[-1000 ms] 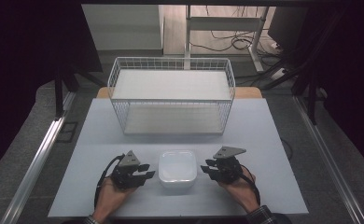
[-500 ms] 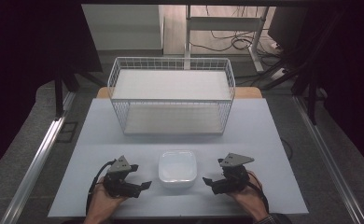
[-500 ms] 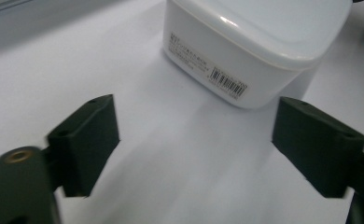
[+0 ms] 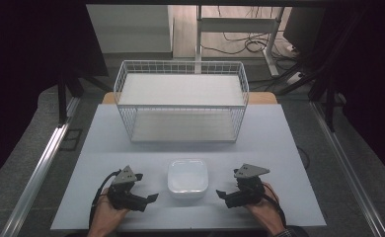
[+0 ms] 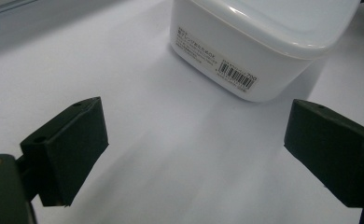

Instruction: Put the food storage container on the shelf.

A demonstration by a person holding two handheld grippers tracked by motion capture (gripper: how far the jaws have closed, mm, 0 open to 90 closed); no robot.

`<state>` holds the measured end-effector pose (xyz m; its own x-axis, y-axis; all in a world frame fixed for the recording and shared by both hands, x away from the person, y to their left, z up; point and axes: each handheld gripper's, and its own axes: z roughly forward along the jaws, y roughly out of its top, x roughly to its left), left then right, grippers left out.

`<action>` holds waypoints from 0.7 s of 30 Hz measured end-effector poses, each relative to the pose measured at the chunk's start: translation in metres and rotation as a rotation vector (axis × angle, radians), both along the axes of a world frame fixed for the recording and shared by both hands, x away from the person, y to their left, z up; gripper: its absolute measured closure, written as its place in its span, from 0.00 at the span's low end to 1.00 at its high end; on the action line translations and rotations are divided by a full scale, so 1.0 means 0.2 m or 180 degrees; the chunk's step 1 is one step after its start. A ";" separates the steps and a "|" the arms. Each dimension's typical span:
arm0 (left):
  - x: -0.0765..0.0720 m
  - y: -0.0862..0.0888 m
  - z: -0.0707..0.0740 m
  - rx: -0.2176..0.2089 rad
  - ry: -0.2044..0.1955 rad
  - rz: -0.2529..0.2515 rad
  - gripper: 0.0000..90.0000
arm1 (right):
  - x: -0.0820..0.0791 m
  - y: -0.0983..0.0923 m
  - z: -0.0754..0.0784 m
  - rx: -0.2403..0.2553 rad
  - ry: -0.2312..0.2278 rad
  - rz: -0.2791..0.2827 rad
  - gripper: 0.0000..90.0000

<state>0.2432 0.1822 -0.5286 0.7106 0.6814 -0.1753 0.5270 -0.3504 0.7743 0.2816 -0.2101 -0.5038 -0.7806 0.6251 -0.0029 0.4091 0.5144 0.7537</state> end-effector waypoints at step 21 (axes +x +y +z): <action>0.07 -0.04 0.02 -0.0013 0.0176 -0.0073 0.08 | 0.03 0.07 0.03 0.0169 0.0023 0.0107 0.01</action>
